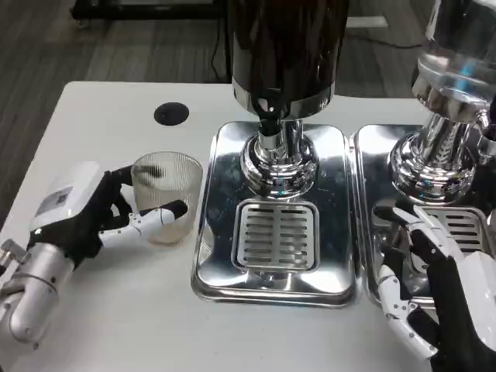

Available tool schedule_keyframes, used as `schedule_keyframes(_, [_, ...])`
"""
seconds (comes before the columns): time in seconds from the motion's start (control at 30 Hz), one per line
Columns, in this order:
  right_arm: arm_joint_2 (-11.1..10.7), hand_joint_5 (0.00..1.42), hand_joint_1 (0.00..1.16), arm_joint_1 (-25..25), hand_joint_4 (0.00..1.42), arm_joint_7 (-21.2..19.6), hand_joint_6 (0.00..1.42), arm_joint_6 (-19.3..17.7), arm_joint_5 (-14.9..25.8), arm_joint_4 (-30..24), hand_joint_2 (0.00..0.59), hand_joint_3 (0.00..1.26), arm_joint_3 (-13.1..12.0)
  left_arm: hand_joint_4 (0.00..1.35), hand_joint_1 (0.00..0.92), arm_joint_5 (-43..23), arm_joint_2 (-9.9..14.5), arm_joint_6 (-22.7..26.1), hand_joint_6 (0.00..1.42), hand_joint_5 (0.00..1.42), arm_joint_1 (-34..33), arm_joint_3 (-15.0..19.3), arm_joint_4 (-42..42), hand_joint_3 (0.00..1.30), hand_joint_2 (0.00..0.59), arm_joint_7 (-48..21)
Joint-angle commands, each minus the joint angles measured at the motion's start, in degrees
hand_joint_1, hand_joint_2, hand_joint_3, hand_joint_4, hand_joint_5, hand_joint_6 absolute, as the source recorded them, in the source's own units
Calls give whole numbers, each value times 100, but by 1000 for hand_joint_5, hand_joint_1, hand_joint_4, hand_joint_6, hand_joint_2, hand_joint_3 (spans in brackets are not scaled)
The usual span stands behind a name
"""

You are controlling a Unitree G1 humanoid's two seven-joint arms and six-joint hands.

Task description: Grasp the cup under the faucet to collect the drink, then remove the cup.

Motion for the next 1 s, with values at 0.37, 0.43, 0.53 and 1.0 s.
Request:
schedule_keyframes(0.37, [-4,108,432,17,129,63,283,-142,90,-40,582,263,-69,471,143,-110,26,-519,1007,779,190,276,-131,379,241,269])
schedule_keyframes(0.43, [2,108,432,46,129,65,283,-140,94,-84,582,263,-86,471,142,-127,22,-610,1008,779,209,301,-163,379,241,275])
schedule_keyframes(0.53, [20,108,432,80,129,71,276,-134,88,-138,582,263,-97,471,142,-133,-4,-761,1010,784,221,325,-229,380,241,257])
schedule_keyframes(1.0, [152,108,436,163,129,51,268,-110,38,-276,586,263,-81,480,143,10,-341,-1082,1017,788,5,202,-400,380,247,38])
